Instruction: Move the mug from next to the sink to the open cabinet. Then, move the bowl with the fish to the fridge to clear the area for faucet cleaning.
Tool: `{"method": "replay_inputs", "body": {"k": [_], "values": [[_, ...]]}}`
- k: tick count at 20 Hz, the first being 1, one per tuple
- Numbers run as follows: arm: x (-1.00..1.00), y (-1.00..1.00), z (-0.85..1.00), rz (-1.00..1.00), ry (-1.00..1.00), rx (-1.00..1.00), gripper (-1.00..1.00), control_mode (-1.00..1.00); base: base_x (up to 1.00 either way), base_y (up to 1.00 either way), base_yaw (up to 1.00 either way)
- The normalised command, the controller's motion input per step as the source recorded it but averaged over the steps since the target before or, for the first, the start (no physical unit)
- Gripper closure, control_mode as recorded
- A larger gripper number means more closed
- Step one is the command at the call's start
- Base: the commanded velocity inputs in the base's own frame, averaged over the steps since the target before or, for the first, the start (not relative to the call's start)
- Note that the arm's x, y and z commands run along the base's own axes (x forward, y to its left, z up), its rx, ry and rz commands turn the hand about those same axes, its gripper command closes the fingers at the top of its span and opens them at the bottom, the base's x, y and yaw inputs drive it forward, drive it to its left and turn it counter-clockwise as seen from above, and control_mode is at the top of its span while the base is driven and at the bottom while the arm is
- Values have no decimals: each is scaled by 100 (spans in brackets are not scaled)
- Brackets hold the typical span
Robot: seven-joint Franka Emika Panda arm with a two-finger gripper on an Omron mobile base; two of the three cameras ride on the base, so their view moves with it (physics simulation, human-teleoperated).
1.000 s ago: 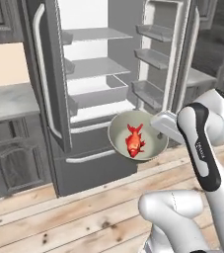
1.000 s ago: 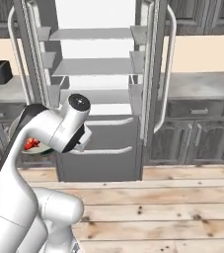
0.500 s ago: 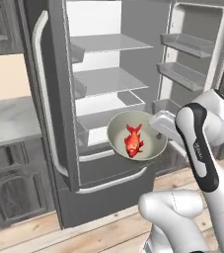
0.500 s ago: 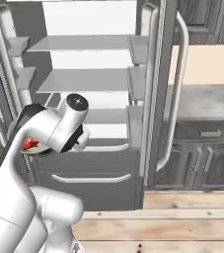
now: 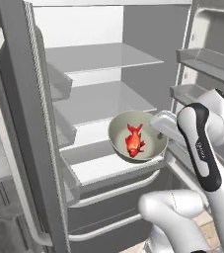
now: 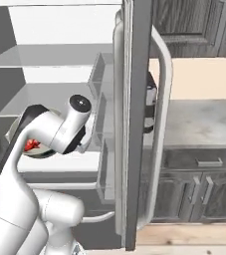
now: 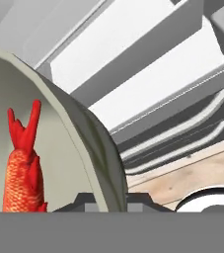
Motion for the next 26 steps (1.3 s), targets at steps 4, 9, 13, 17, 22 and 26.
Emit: {"method": "replay_inputs", "body": {"k": [4, 9, 13, 17, 22, 26], "values": [[0, 0, 0, 0, 0, 0, 100, 100, 96, 42, 0], [0, 5, 0, 0, 0, 0, 100, -100, 27, 30, 3], [0, 17, 71, -4, -9, 4, 100, -100, 0, 0, 0], [-10, 23, 100, -9, -8, 9, 100, -100, 0, 0, 0], [-39, 9, 100, -11, -5, 17, 100, -100, 0, 0, 0], [-73, -1, 50, -18, -6, 26, 100, -100, 0, 0, 0]]}}
